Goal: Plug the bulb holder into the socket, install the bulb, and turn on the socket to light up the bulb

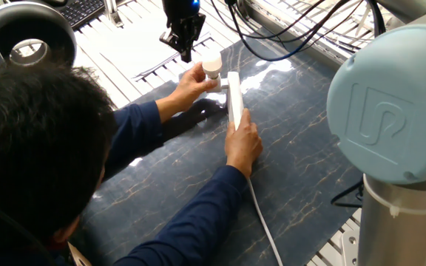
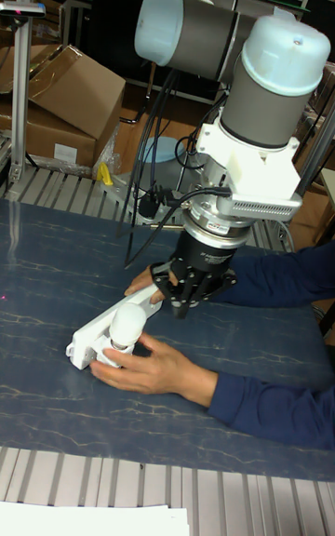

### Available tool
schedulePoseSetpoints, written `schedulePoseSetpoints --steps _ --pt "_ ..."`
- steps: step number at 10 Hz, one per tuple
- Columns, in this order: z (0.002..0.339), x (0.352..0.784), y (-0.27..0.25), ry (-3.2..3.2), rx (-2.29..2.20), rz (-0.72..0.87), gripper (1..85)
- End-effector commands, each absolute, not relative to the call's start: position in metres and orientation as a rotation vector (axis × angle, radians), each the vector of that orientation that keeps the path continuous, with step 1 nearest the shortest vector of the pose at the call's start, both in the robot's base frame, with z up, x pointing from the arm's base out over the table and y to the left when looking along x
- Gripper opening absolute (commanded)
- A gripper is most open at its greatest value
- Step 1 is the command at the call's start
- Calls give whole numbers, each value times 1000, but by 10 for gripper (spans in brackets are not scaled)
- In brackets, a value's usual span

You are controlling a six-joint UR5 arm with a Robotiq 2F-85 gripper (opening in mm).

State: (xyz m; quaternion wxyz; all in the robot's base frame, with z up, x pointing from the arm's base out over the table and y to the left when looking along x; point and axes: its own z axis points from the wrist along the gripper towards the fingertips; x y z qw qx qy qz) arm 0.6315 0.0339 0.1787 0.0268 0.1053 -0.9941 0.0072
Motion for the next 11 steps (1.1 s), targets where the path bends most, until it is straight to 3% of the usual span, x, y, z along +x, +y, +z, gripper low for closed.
schedulePoseSetpoints --steps 1,3,11 --pt "181 633 18 -3071 293 138 10" --pt "183 622 65 -3081 242 -3 10" --pt "185 628 -4 -3072 419 118 10"
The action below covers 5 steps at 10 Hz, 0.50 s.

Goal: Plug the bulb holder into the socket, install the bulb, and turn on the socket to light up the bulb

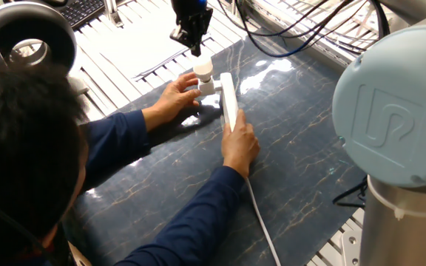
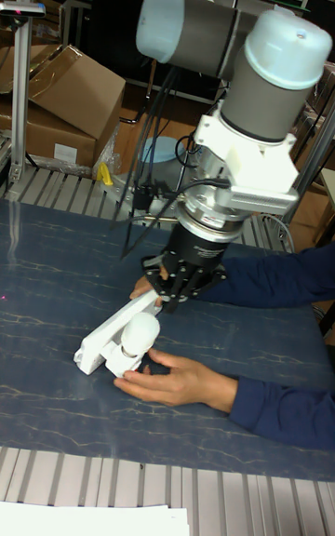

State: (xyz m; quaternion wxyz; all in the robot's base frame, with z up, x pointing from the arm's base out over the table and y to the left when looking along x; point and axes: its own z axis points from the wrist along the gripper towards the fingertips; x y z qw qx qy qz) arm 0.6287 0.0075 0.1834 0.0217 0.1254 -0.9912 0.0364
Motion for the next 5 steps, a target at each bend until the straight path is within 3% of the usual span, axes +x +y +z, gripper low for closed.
schedulePoseSetpoints --steps 1,2,4,5 --pt "184 627 -5 -3070 433 108 10" --pt "184 627 -5 -3070 445 104 27" --pt "184 627 -3 -3078 496 73 153" --pt "183 628 -3 -3082 523 54 297"
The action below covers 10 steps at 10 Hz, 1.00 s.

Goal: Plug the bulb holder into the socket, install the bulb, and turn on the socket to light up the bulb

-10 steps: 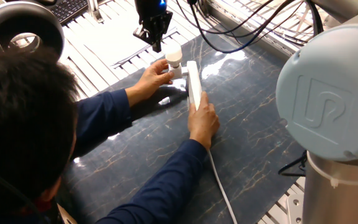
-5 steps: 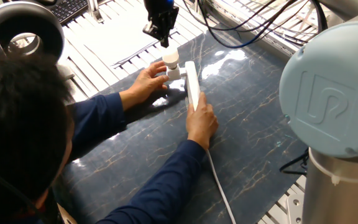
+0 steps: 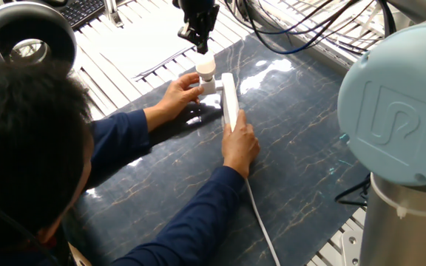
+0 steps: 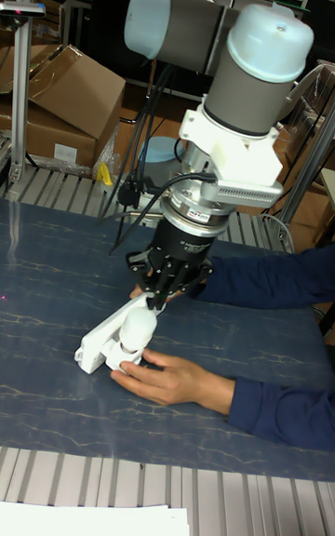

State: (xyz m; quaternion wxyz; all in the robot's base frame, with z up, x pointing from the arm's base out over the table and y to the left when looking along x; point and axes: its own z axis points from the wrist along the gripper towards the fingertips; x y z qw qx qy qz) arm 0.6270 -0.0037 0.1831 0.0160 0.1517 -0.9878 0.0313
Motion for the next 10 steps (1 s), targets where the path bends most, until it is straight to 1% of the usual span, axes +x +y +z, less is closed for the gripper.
schedulePoseSetpoints --steps 1,3,8,10 --pt "182 628 0 -3086 549 22 380" --pt "178 630 -6 -3094 585 16 433" --pt "171 631 -19 -3092 644 40 443" --pt "175 632 -35 -3010 922 145 447"
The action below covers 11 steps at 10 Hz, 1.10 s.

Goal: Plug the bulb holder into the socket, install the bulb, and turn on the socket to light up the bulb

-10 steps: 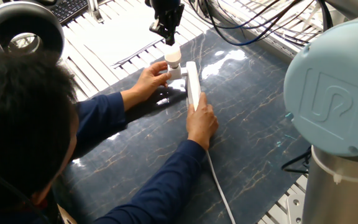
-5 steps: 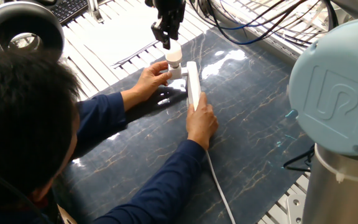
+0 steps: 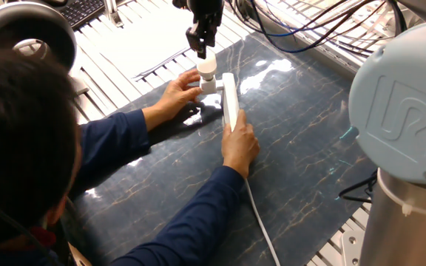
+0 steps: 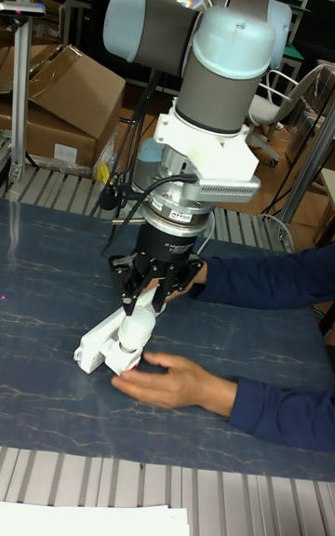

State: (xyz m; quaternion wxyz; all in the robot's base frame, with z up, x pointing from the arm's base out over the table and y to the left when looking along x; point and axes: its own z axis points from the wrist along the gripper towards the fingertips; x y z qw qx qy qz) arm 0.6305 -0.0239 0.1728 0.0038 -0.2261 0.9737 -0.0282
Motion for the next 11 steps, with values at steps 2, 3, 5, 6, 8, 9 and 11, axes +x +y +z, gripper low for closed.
schedulePoseSetpoints --steps 2,3,5,6,8,9,11 --pt "176 633 -31 2922 -1090 -121 477" --pt "176 633 -25 2900 -1127 -89 483" --pt "175 631 -17 2865 -1213 -62 503" --pt "175 632 -15 2849 -1237 -51 503" --pt "171 631 -13 2805 -1332 -47 507" --pt "171 631 -13 2789 -1353 -46 510" --pt "167 632 -16 2766 -1384 -48 510"
